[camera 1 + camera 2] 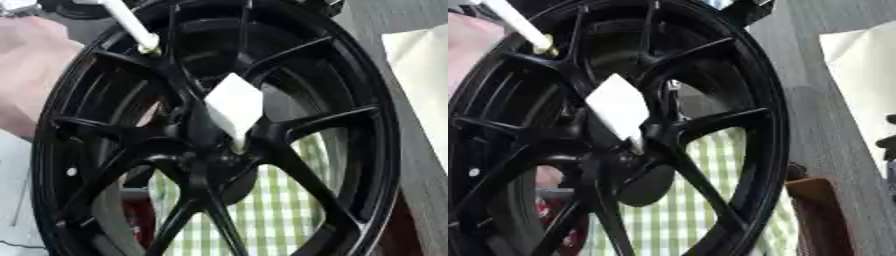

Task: Pull the pin out of the wheel hub.

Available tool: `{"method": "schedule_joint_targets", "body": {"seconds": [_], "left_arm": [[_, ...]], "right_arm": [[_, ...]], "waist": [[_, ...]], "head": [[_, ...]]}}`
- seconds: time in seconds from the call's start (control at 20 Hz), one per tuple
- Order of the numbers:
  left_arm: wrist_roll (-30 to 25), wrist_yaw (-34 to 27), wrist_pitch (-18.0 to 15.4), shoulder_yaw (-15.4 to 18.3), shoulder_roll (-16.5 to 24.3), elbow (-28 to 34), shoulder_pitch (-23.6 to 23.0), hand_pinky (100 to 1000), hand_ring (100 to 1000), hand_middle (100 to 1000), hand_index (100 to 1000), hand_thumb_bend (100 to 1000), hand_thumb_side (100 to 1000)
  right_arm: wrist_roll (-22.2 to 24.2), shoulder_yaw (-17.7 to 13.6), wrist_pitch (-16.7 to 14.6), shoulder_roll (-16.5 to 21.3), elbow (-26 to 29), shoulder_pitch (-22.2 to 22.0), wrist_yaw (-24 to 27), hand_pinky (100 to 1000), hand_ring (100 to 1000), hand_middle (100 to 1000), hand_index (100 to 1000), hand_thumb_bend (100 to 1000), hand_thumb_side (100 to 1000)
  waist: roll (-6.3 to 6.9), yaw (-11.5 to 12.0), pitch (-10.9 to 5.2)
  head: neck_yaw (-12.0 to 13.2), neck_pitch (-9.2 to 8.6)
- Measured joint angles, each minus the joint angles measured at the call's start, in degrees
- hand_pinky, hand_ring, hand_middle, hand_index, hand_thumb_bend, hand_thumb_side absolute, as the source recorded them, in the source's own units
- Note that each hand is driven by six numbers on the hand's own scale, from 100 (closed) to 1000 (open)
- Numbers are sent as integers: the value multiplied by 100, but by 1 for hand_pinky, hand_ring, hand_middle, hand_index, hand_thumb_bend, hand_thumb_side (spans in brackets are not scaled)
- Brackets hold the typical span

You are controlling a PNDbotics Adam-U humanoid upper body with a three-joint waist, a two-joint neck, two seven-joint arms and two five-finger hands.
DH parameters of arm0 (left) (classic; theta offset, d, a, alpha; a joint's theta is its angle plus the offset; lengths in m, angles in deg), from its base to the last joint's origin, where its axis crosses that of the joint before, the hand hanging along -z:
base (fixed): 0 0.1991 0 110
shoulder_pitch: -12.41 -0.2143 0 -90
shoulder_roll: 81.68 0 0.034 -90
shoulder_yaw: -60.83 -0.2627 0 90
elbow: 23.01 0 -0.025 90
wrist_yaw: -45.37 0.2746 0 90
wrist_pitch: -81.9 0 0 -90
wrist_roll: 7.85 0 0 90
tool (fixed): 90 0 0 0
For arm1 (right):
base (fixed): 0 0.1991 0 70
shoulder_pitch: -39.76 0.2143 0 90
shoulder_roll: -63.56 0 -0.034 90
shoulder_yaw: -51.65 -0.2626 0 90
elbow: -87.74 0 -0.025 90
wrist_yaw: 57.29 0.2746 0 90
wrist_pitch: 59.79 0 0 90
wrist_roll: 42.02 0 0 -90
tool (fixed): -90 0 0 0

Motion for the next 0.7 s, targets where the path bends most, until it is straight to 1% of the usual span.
{"method": "schedule_joint_targets", "body": {"seconds": [0.2,0.3,0.35,0.5,0.55,0.7], "left_arm": [[543,81,-69,639,432,-2,-1069,626,394,206,270,100,312],[834,209,-94,934,537,-28,-1577,627,398,210,275,100,322],[973,282,-104,1069,559,-42,-1812,631,408,228,294,100,325],[1349,506,-123,1423,553,-83,-2554,650,441,269,332,100,292],[1455,638,-129,1519,534,-88,-2803,661,452,282,345,100,293],[1760,1075,-138,1770,262,-23,-3435,682,471,312,375,100,295]], "right_arm": [[-62,-40,-8,-6,0,0,0,877,583,719,765,100,578],[-84,-63,-8,-18,0,-2,0,877,583,719,765,100,579],[-95,-67,-5,-34,0,-6,0,877,583,719,765,100,580],[-136,-104,-2,-58,0,-25,0,876,583,719,765,100,581],[-148,-116,-1,-65,0,-28,-1,876,583,719,765,100,581],[-193,-143,4,-100,0,-27,-3,876,583,719,765,100,582]], "waist": [[-39,76,0],[-71,112,0],[-78,129,0],[-78,175,0],[-78,178,0],[-81,193,0]], "head": [[-34,23],[-52,35],[-61,37],[-77,61],[-80,81],[-79,139]]}}
